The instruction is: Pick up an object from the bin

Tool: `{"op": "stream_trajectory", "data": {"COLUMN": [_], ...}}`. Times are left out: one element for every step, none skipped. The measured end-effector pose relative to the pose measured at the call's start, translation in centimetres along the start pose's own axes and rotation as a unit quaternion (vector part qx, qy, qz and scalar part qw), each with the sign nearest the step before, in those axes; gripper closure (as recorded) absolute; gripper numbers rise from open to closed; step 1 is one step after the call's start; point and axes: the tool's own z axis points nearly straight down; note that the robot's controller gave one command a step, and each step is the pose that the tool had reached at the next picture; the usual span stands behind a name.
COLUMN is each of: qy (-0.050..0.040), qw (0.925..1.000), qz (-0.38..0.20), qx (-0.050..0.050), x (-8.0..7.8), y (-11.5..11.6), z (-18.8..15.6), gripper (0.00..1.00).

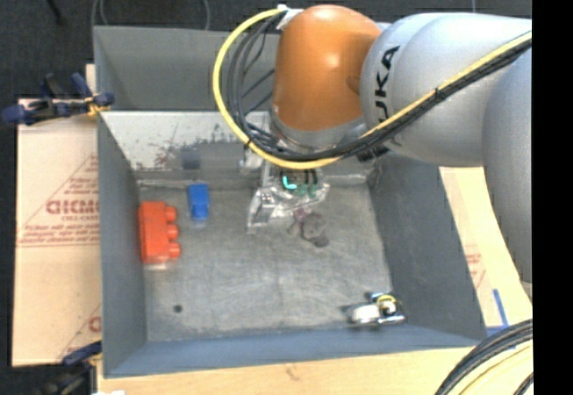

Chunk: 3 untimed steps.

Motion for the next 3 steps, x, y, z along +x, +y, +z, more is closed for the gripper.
{"op": "stream_trajectory", "data": {"qy": [-0.0065, -0.0062, -0.0083], "qw": [0.9994, 0.9966, 0.9912], "qz": [-0.033, -0.083, -0.132], "qx": [0.000, 0.002, 0.001], "x": [-1.9, -4.5, -4.2], "y": [-7.6, -14.3, -16.0], "z": [9.6, 10.0, 10.5], "gripper": [0.00, 0.00, 0.00]}}
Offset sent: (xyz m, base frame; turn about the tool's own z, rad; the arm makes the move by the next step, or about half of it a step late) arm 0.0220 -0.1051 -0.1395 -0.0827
